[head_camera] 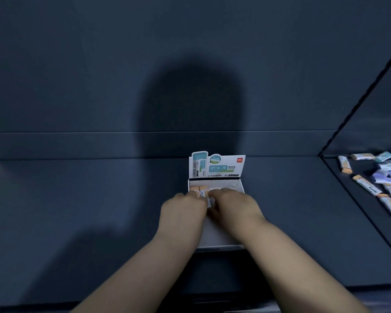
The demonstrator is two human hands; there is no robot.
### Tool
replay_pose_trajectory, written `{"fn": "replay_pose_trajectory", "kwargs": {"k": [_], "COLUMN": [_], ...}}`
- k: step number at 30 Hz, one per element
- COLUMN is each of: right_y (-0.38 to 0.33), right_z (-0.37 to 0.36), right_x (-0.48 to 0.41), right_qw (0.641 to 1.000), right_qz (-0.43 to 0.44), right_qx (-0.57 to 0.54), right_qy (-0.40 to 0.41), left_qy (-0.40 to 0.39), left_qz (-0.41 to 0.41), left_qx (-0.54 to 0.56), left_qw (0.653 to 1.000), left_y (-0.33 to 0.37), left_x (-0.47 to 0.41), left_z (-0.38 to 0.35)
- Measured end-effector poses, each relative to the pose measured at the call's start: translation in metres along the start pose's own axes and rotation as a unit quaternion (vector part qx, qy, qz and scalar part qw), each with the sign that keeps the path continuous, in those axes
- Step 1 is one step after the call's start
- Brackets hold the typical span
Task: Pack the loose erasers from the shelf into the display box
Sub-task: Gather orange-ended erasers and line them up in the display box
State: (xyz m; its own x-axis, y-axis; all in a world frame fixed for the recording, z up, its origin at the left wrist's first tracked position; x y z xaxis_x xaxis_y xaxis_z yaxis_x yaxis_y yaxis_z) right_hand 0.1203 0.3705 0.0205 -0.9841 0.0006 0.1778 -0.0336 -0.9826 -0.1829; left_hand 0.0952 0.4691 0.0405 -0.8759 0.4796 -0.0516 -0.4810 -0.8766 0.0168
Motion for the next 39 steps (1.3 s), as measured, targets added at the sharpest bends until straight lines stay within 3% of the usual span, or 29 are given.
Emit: {"fn": "replay_pose_trajectory", "kwargs": {"k": [6,9,16,26,33,39], "right_y": [0.011,0.02,0.055,0.188,0.309,0.347], "right_z": [0.028,0.043,0.051,0.064,0.08,0.079], "right_x": [0.014,0.024,0.049,0.091,0.119,0.104], "right_qw": [0.993,0.992,0.991,0.993,0.995,0.995], "right_qz": [-0.028,-0.051,-0.083,-0.058,-0.092,-0.097], "right_qx": [-0.11,-0.098,-0.104,-0.084,-0.02,0.008], "right_qy": [0.042,0.064,0.033,0.053,0.013,-0.006], "left_qy": [0.023,0.015,0.045,0.031,0.034,0.008], "left_qz": [-0.054,-0.091,-0.146,-0.149,-0.13,-0.136], "left_qx": [-0.028,-0.019,0.018,0.009,0.049,0.045], "left_qw": [0.998,0.996,0.988,0.988,0.99,0.99], "left_y": [-0.003,-0.004,0.015,0.149,0.267,0.293], "left_x": [0.004,0.002,-0.007,-0.027,-0.061,-0.082], "left_z": [0.012,0.011,0.02,0.022,0.005,-0.004]}}
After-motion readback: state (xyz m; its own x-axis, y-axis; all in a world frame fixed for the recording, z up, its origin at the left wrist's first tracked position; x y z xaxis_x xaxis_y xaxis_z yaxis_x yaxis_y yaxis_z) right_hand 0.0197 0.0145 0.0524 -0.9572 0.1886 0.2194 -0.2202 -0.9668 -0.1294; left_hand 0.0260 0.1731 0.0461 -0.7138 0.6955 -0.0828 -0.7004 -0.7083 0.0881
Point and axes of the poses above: each hand's wrist, its own x-axis away from the middle knuckle, its own z-axis out of the back of the hand, y = z × x, the point moved 4 cm from there along -x, towards the middle knuckle, and after that the axes turned 12 degrees about -z, right-handed, at the moved point
